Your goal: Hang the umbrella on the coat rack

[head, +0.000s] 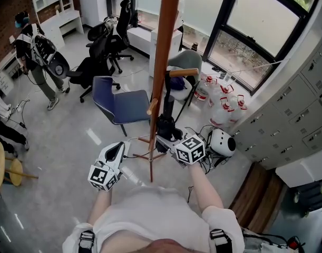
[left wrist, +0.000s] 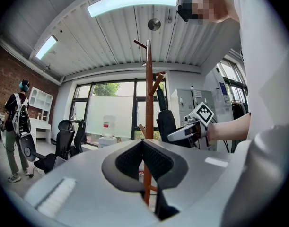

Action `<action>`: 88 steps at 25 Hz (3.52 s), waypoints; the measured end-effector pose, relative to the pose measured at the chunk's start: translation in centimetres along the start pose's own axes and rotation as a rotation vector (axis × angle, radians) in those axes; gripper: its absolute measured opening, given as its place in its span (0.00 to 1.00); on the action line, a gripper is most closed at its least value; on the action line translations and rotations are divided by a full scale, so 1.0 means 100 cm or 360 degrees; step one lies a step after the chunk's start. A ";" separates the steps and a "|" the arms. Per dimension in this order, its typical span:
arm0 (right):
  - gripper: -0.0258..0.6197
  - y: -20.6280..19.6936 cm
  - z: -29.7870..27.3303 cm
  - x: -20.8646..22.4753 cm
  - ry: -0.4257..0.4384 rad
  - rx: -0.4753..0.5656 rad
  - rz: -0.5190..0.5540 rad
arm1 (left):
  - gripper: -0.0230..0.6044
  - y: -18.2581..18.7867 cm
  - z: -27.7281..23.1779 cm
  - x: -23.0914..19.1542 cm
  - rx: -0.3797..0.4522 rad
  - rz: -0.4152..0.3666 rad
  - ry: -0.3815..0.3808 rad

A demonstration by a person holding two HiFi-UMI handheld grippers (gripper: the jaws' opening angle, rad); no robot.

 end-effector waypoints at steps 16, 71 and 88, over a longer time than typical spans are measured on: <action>0.44 -0.005 -0.009 -0.002 -0.0168 0.0034 0.0029 | 0.05 -0.001 0.003 -0.008 0.0007 0.0000 0.0000; 0.05 0.008 0.054 -0.075 -0.0538 0.0500 0.0182 | 0.05 0.013 0.000 0.000 0.0070 -0.0030 -0.0052; 0.05 -0.001 0.054 -0.075 -0.0549 0.0486 0.0149 | 0.05 0.011 0.000 0.001 0.0080 -0.0027 -0.0056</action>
Point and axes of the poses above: the fingertips, and each gripper's own axes: z backward along the fingers, x to its right, y out of its top, the point moved 10 cm from there along z, backward along the fingers, and after that the axes turned 15 degrees about y, right-handed, at the moved point
